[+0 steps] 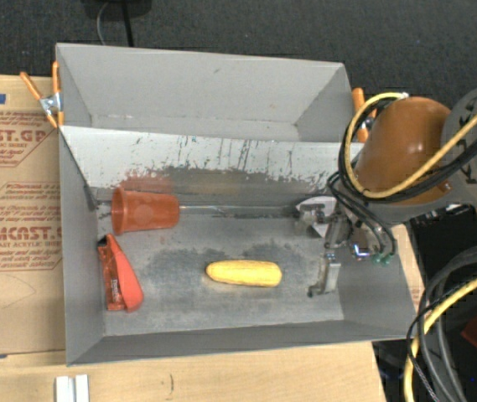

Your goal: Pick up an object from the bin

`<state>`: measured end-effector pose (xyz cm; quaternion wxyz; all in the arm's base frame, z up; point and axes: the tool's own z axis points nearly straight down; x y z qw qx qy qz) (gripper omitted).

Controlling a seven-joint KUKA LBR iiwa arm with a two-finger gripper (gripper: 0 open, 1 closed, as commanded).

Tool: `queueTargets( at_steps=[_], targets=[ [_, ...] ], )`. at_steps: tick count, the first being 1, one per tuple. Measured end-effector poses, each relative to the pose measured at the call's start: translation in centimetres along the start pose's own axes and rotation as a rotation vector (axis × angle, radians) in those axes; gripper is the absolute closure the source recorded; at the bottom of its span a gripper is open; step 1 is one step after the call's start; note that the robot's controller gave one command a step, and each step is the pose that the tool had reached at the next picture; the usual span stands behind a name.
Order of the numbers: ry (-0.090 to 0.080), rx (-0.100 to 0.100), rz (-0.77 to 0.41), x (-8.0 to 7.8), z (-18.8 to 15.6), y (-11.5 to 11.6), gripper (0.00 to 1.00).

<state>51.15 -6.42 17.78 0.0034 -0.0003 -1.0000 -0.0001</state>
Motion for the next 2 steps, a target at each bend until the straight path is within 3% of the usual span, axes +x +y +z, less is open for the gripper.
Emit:
queueTargets(
  at_steps=[1,2],
  targets=[
    [-0.008,0.001,-0.001,-0.2,-0.5,0.0,0.00],
    [-0.010,0.000,0.002,0.3,5.3,3.7,0.00]
  ],
)
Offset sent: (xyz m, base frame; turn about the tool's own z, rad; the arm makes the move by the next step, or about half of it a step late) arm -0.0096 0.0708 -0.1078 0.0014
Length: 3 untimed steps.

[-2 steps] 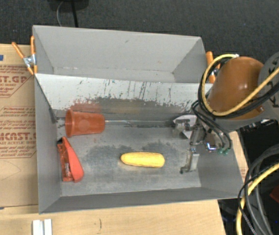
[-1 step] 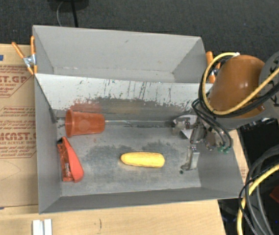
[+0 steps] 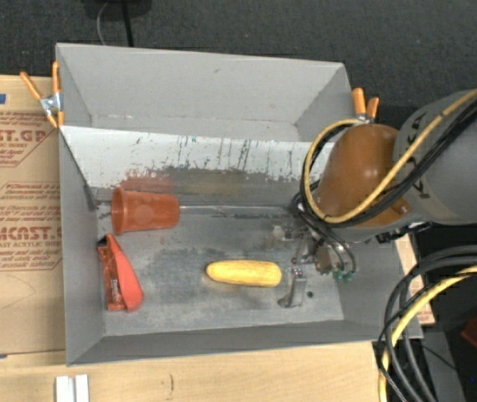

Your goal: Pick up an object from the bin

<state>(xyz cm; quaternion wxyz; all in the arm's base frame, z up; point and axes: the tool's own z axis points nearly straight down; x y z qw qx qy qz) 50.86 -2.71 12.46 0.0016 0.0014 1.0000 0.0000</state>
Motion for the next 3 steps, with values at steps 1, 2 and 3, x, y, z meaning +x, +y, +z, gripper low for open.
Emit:
queueTargets(
  at_steps=[1,2,3],
  targets=[
    [0.006,-0.001,-0.012,1.4,0.7,4.3,0.00],
    [0.001,-0.001,0.179,1.4,0.5,2.9,0.00],
    [0.004,0.000,0.174,2.3,5.3,4.8,0.00]
  ],
)
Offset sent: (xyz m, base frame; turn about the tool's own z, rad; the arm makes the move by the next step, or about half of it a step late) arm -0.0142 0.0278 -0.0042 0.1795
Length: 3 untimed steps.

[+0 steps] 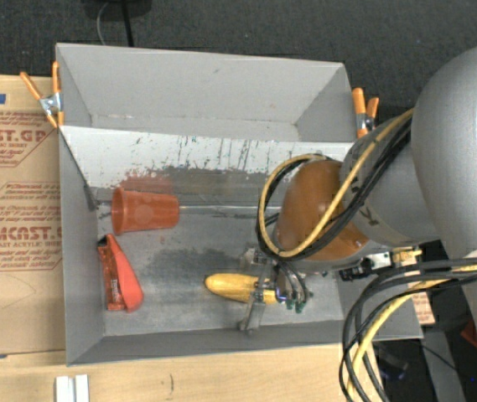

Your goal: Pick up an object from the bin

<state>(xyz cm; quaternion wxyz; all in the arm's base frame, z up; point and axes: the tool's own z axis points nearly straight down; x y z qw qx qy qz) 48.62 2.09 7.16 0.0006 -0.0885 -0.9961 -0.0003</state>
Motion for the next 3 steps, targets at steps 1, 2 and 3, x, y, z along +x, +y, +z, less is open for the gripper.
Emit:
queueTargets(
  at_steps=[1,2,3],
  targets=[
    [-0.007,-0.002,-0.023,0.13,1.71,0.90,1.00],
    [-0.007,-0.002,-0.028,0.14,1.61,0.87,1.00],
    [-0.007,-0.003,-0.028,0.15,1.23,0.88,1.00]
  ],
)
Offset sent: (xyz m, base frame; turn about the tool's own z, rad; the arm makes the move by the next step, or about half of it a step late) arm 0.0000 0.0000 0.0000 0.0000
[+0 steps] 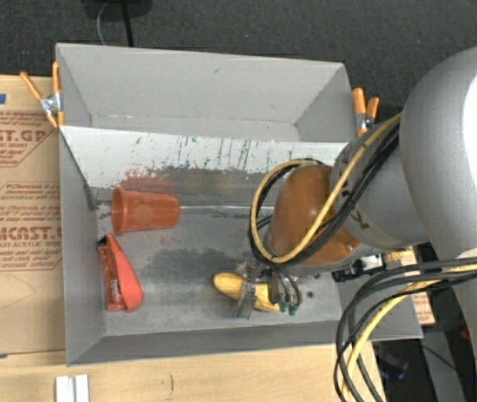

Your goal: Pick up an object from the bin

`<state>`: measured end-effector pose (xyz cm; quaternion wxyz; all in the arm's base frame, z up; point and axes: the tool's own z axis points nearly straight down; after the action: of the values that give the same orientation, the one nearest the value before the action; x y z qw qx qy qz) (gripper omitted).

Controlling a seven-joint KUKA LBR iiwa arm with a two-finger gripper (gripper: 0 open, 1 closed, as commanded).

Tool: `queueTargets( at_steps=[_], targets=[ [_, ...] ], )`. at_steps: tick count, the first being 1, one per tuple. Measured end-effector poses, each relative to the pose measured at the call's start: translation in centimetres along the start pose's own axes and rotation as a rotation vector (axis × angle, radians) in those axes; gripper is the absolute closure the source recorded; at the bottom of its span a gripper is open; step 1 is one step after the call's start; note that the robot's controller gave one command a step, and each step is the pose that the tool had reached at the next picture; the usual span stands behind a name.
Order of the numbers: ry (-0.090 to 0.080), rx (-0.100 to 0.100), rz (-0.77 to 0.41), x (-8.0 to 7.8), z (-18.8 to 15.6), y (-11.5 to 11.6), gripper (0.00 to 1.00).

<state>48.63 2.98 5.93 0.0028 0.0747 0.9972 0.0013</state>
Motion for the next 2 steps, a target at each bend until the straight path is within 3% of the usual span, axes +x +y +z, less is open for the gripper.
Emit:
queueTargets(
  at_steps=[2],
  targets=[
    [0.011,0.002,0.001,0.3,-2.3,-0.1,1.00]
  ],
)
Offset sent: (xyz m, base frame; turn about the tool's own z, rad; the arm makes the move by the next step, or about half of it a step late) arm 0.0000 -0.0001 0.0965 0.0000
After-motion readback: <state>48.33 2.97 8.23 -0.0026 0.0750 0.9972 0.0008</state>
